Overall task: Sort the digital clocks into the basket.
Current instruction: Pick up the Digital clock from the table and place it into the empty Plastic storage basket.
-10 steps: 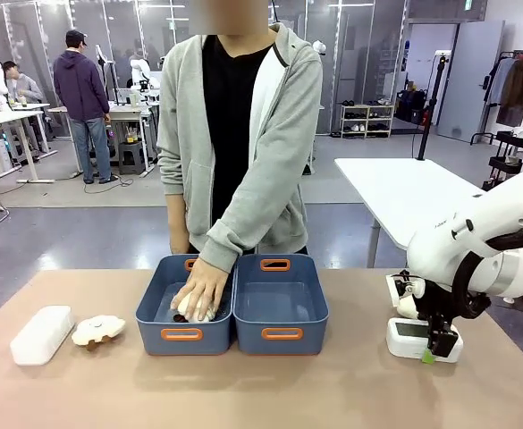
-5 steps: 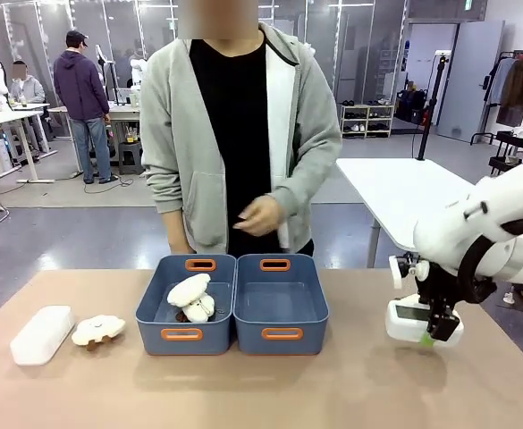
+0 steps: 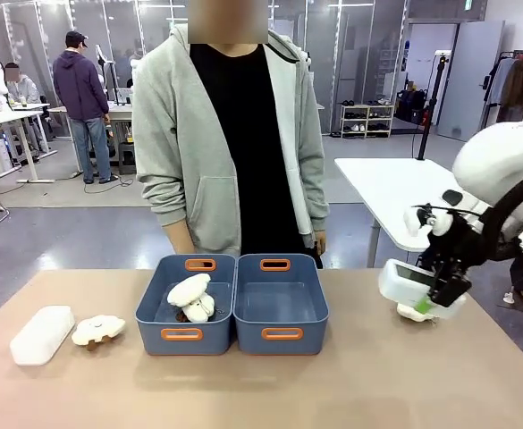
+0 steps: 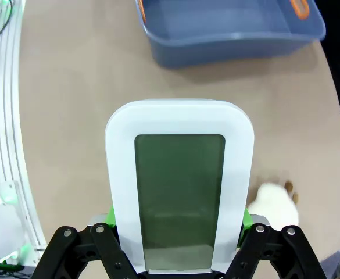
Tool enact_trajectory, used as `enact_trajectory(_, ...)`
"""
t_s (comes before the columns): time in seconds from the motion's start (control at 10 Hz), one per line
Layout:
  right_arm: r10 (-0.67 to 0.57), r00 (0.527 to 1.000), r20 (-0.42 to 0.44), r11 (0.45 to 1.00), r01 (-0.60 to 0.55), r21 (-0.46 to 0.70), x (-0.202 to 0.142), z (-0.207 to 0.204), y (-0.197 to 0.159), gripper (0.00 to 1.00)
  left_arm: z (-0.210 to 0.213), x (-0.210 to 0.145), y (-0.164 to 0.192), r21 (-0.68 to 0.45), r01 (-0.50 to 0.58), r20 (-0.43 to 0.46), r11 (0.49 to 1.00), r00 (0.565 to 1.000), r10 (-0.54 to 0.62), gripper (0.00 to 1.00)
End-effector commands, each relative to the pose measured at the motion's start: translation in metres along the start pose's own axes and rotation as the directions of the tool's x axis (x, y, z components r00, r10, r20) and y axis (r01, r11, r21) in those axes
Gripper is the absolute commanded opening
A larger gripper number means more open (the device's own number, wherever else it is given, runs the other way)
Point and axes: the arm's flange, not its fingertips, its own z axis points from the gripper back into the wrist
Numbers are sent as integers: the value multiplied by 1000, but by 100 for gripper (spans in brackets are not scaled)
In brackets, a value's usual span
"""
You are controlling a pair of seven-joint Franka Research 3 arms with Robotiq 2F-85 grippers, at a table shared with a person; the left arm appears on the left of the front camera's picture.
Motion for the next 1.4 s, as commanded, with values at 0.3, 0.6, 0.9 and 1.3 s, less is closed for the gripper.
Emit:
enact_trajectory(0.3, 108, 992, 63, 994, -108, -14, 159, -68, -5, 69, 2, 1, 0, -16, 24, 0, 1000, 1000, -24, 100)
enact_trajectory(0.6, 157, 987, -27, 988, -157, -1, 214, -127, 0, 69, 2, 1, 0, -16, 24, 0, 1000, 1000, -24, 100)
enact_trajectory(0.9, 140, 983, -119, 989, -144, -23, 210, -174, -16, 69, 2, 1, 0, -16, 24, 0, 1000, 1000, -24, 100)
enact_trajectory(1.3, 149, 975, -162, 989, -145, 39, 198, -195, -23, 83, 2, 1, 0, -16, 24, 0, 1000, 1000, -24, 100)
